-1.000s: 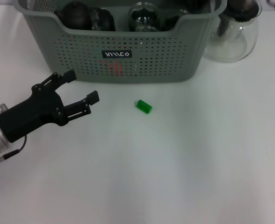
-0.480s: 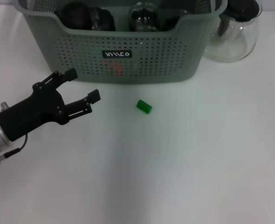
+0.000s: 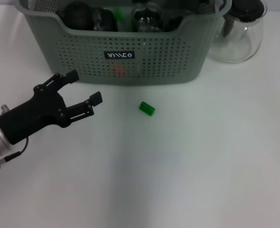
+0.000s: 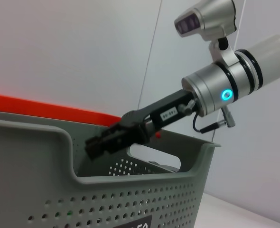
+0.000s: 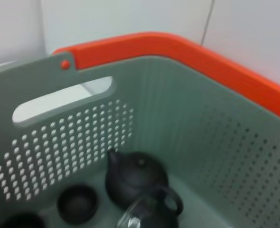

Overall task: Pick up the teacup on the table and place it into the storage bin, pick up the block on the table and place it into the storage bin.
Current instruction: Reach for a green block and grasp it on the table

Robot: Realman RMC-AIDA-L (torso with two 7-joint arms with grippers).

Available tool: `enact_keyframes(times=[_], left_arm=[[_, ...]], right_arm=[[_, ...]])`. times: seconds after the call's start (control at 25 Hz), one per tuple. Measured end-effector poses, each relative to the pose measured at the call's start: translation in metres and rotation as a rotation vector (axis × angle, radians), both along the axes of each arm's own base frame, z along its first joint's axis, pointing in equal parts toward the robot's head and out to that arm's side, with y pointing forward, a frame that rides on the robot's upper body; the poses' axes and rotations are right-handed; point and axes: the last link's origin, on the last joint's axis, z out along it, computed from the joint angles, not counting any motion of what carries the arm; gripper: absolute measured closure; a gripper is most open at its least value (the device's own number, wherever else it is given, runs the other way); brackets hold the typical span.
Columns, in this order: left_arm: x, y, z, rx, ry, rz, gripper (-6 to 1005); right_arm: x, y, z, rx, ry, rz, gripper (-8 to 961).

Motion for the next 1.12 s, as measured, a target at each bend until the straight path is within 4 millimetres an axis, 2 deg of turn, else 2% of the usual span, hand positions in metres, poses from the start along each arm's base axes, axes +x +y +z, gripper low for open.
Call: enact_keyframes(times=[0.08, 0.2, 0.36, 0.48, 0.6, 0.64, 0.68, 0.84, 0.96, 1.0, 1.04, 1.12], left_arm=[[0.000, -0.002, 0.001, 0.000, -0.004, -0.001, 51], [-0.003, -0.007, 0.004, 0.010, -0.019, 0.003, 51], [-0.006, -0.019, 0.015, 0.029, -0.032, -0.020, 51], [-0.010, -0.029, 0.023, 0.039, -0.020, -0.038, 51], [-0.016, -0.032, 0.031, 0.069, -0.014, -0.015, 50], [-0.018, -0.033, 0.033, 0.081, -0.015, -0.005, 50], [-0.020, -0.034, 0.035, 0.093, -0.017, 0.004, 50], [-0.021, -0.034, 0.036, 0.100, -0.017, 0.009, 50], [-0.021, -0.034, 0.034, 0.096, -0.018, 0.014, 50], [-0.021, -0.034, 0.033, 0.095, -0.018, 0.015, 50], [-0.020, -0.034, 0.032, 0.093, -0.021, 0.014, 50], [-0.020, -0.034, 0.031, 0.092, -0.022, 0.014, 50]], right_arm=[[-0.004, -0.001, 0.015, 0.028, 0.070, 0.009, 677], [-0.014, -0.011, 0.049, 0.059, 0.210, 0.043, 429], [-0.010, -0.044, 0.097, 0.008, 0.362, 0.086, 344], [0.000, -0.076, 0.112, -0.133, 0.346, 0.112, 280], [0.009, -0.103, 0.109, -0.294, 0.249, 0.105, 216], [0.017, -0.115, 0.101, -0.379, 0.174, 0.085, 195], [0.017, -0.115, 0.101, -0.379, 0.174, 0.085, 160], [0.029, -0.131, 0.073, -0.493, -0.010, 0.057, 21], [0.035, -0.136, 0.044, -0.538, -0.124, 0.050, 16], [0.039, -0.134, 0.027, -0.552, -0.156, 0.032, 14], [0.042, -0.131, 0.017, -0.551, -0.164, 0.010, 12], [0.045, -0.128, 0.010, -0.549, -0.168, -0.010, 75]])
